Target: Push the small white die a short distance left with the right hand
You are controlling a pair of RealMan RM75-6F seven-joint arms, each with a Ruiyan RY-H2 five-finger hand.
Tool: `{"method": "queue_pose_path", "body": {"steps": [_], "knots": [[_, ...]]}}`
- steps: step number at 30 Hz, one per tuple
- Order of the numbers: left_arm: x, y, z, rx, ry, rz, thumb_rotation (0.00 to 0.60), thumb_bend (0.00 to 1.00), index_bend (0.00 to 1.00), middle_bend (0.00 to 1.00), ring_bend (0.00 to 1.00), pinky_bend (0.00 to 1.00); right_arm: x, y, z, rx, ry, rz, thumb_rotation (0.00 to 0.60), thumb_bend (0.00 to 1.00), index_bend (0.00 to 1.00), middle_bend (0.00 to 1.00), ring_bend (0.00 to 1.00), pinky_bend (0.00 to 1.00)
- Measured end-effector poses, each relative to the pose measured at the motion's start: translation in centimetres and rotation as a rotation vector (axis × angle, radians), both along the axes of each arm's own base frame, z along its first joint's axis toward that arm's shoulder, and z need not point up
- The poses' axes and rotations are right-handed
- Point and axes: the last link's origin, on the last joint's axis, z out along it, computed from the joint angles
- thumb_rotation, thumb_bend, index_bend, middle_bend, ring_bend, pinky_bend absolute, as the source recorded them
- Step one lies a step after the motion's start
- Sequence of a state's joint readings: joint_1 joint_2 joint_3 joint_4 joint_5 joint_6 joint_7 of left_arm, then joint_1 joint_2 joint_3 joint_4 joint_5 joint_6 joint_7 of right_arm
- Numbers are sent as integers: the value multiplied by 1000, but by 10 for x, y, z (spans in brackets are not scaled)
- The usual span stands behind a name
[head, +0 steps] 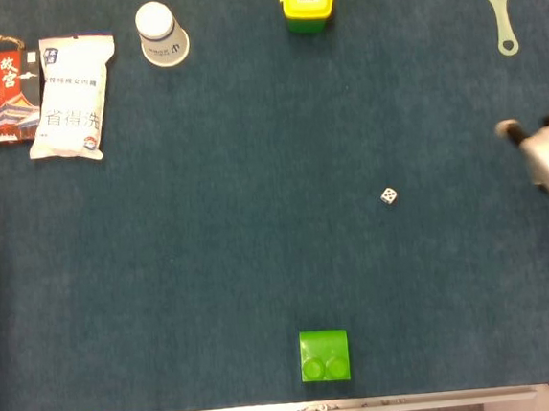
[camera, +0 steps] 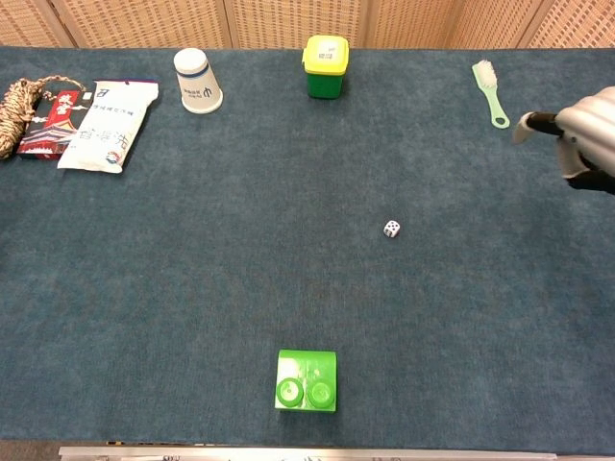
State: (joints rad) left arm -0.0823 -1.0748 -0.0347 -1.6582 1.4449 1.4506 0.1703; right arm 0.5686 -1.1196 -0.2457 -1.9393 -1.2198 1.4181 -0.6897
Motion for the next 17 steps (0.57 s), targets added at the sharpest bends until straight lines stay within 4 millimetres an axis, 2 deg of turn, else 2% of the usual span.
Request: {"method": "queue_pose_path", "body": {"steps": [3,6,11,17], "knots": [[0,2,-4,-18,-7,-9,600,1,381,268,158,350,-20,17,15,-97,-14,-34,600,530,306,309,279,385],[0,4,-8,-32,-10,-22,600,1,386,269,158,350,-37,32,26,-173,-31,-71,600,522,306,274,248,338],[1,9,-11,-42,-21,-41,600,1,389,273,158,350,-60,49,37,-263,-90,-135,600,511,306,262,239,325],[-1,13,-13,-45,-33,-40,600,1,393,274,158,350,-77,56,48,-312,-177,-182,600,511,306,253,240,325]]}}
